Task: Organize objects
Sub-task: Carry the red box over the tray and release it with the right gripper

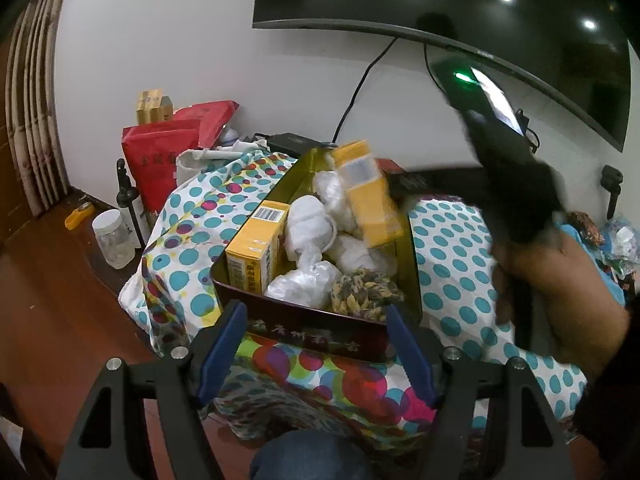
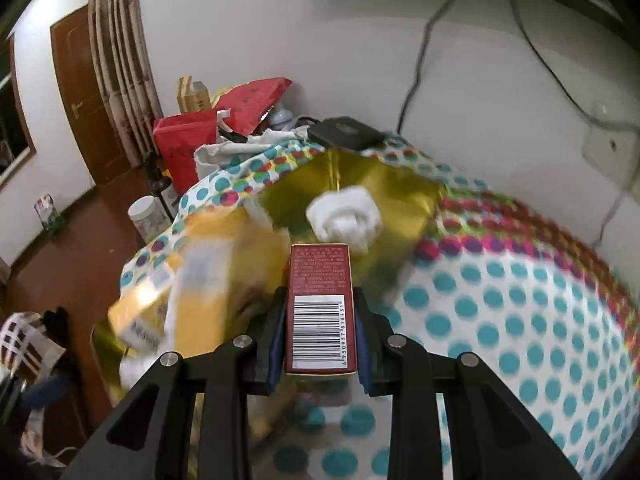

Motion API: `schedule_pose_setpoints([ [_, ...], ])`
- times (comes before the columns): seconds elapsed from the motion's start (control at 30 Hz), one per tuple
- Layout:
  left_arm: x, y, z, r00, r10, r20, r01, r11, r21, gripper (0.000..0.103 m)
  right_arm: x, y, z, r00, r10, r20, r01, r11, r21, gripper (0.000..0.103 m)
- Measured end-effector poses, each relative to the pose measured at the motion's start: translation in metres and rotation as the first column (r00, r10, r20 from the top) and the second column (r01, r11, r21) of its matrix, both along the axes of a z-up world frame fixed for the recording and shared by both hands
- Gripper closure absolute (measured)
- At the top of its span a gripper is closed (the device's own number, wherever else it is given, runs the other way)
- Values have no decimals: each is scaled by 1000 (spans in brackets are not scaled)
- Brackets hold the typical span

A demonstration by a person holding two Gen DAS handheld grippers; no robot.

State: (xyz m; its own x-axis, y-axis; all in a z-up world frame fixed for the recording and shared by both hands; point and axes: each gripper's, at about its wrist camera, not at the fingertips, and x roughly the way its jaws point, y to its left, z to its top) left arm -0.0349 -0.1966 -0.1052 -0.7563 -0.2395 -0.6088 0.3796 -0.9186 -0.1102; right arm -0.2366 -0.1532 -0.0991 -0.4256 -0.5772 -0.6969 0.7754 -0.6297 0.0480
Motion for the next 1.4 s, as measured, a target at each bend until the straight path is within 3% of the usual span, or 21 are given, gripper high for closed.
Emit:
schedule_pose_setpoints([
  [0.27,9,-16,5,999,37,-23,-37,999,18,29,-40,-53,9,998,-43,-51,48,995,85,75],
  [0.5,11,-22,5,998,52,-27,-51,998,30,29,-56,-54,10,994,-94,-53,98,992,76,74],
  [0.57,11,-21,5,999,47,-22,-46,999,29,29,-56,-51,13,993,-102,-54,105,992,64,60],
  [0.63,10,-20,5,999,45,-21,-45,999,27,29,-53,-44,19,991,-121,-63,124,992,38,27],
  [0.7,10,-16,7,999,46,-25,-46,999,21,29,-48,-29,27,983,-165,-81,164,986,-17,20],
  [0.87,14,-4,12,999,42,-28,-42,999,3,29,-38,7,36,970,-237,-46,232,968,-97,16],
  [1.13,28,8,29,997,59,-45,-61,998,-30,29,11,54,22,914,-379,-146,374,925,-63,5],
  [1.23,35,11,35,996,69,-51,-71,996,-47,29,34,74,19,887,-439,-143,433,898,-74,1],
  [1.33,43,14,39,996,77,-52,-80,995,-58,29,62,87,16,894,-434,-107,428,900,-78,0],
  [1.4,48,18,41,996,74,-49,-77,995,-60,29,81,88,16,891,-433,-135,430,901,-51,0],
])
